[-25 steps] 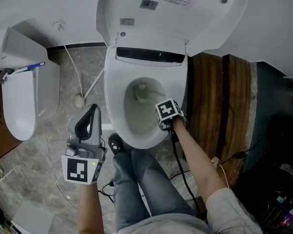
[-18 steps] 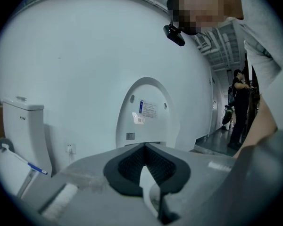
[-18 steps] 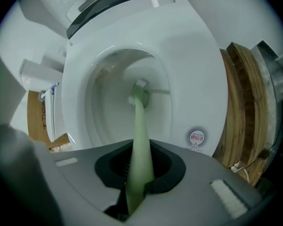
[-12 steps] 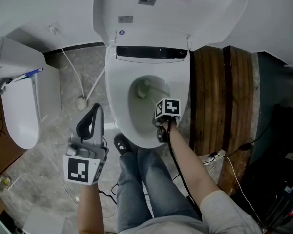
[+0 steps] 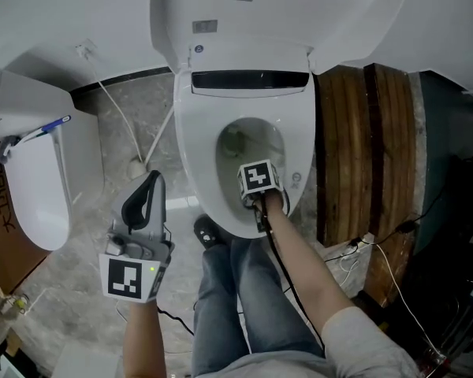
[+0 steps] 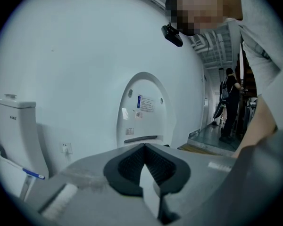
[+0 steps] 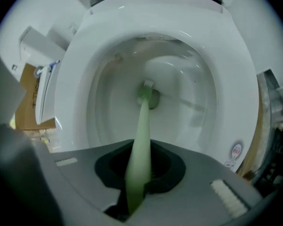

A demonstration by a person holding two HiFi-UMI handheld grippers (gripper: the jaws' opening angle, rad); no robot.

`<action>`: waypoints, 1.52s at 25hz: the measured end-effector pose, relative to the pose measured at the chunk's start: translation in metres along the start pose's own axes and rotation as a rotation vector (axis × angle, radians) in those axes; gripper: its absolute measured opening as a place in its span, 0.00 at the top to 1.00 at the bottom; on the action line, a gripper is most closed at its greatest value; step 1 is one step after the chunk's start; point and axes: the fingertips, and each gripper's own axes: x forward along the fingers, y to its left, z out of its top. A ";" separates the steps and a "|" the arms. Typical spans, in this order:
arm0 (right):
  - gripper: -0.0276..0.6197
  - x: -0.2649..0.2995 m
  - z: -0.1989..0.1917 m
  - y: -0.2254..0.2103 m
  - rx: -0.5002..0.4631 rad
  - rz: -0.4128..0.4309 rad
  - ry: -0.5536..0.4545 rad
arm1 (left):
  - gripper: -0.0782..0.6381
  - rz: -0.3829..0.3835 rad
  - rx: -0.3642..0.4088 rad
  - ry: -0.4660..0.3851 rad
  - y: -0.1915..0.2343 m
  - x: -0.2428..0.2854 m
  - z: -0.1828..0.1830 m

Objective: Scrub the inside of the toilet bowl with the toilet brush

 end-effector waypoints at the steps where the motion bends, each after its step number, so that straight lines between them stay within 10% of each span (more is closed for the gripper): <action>1: 0.91 0.000 0.001 -0.001 -0.061 -0.024 0.001 | 0.91 -0.007 -0.001 -0.010 0.000 0.000 0.001; 17: 0.92 -0.012 0.016 -0.062 -1.179 -0.755 0.225 | 0.90 -0.018 -0.008 0.034 0.005 -0.002 -0.011; 38: 0.96 -0.057 0.095 -0.076 -1.462 -1.237 0.182 | 0.90 0.009 -0.015 0.040 0.013 0.003 -0.013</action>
